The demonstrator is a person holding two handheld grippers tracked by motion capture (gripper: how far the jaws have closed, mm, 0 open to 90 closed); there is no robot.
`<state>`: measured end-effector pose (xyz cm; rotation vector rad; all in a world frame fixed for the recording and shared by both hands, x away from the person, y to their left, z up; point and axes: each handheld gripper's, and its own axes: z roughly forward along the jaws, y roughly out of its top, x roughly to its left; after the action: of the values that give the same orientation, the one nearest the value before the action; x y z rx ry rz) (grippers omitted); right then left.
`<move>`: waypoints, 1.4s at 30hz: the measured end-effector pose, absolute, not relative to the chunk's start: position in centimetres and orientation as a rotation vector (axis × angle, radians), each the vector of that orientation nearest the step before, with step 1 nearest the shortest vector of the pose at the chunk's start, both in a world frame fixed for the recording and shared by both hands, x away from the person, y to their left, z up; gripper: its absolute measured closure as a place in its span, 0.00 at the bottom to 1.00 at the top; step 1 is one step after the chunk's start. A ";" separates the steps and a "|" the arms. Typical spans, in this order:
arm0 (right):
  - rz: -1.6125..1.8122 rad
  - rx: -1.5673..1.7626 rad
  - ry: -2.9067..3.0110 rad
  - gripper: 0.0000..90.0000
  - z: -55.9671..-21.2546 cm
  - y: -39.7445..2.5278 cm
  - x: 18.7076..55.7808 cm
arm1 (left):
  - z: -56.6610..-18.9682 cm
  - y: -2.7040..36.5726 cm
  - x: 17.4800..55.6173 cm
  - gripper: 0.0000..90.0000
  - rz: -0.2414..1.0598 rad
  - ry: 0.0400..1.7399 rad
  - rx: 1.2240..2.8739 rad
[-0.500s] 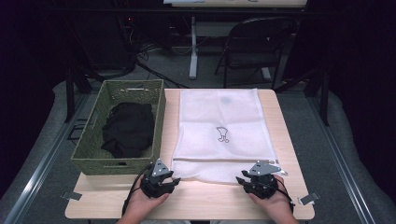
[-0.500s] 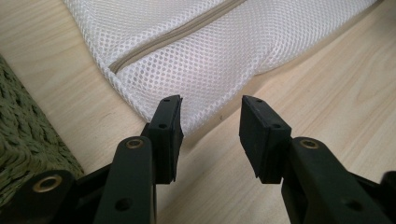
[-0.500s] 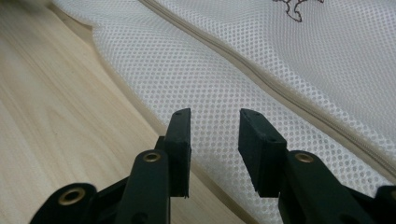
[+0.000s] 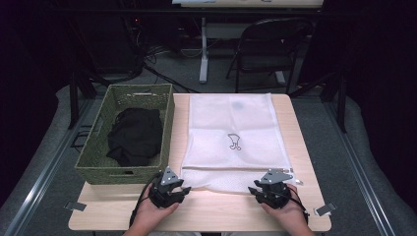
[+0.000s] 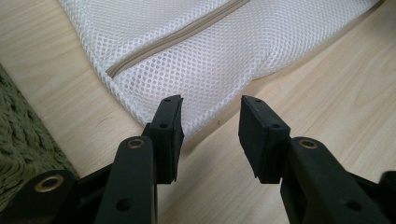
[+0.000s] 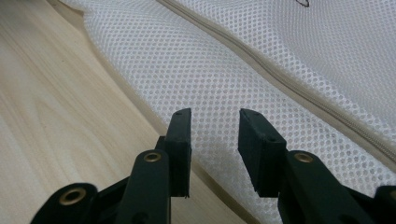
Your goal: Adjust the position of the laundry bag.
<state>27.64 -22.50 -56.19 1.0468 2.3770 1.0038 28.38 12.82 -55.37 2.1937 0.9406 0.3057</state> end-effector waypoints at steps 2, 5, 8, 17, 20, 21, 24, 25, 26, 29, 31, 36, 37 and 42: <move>1.002 1.046 2.376 0.71 -56.1 -22.5 27.7 | -55.3 12.6 28.4 0.66 0.304 0.937 2.201; 0.996 1.048 2.363 0.72 -56.0 -22.5 27.7 | -55.4 11.8 28.7 0.66 0.318 0.910 2.227; 1.003 1.049 2.360 0.73 -55.9 -22.5 28.0 | -55.6 11.1 29.0 0.66 0.323 0.885 2.249; 1.014 1.045 2.371 0.78 -55.8 -22.5 28.2 | -56.1 8.8 29.8 0.65 0.332 0.824 2.291; 1.015 1.043 2.360 0.79 -55.7 -22.5 28.2 | -56.2 8.1 30.1 0.66 0.338 0.819 2.291; 1.018 1.054 2.367 0.78 -55.7 -22.6 28.2 | -56.2 7.9 30.3 0.66 0.334 0.809 2.297; 1.013 1.050 2.361 0.78 -55.8 -22.6 28.3 | -56.3 7.3 30.5 0.68 0.336 0.787 2.308; 1.010 1.040 2.357 0.77 -55.8 -22.6 28.4 | -56.3 7.1 30.7 0.68 0.338 0.791 2.310; 1.011 1.044 2.356 0.77 -55.7 -22.6 28.4 | -56.3 7.1 30.7 0.69 0.338 0.791 2.310; 1.003 1.050 2.354 0.75 -55.7 -22.7 28.5 | -56.7 6.6 31.4 0.70 0.304 0.812 2.300; 1.011 1.050 2.364 0.74 -55.7 -22.7 28.5 | -56.9 6.5 31.6 0.72 0.286 0.818 2.306; 1.007 1.061 2.364 0.71 -55.6 -23.0 28.8 | -56.9 6.6 31.7 0.76 0.278 0.802 2.310; 1.002 1.059 2.365 0.70 -55.6 -23.1 28.9 | -57.0 6.6 31.7 0.76 0.276 0.801 2.310; 0.990 1.088 2.367 0.67 -55.2 -23.7 29.4 | -57.1 6.7 31.8 0.77 0.256 0.797 2.312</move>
<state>29.45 -23.70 -55.24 1.0877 2.3667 0.9898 31.77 6.66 -57.07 2.3121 0.7971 0.2555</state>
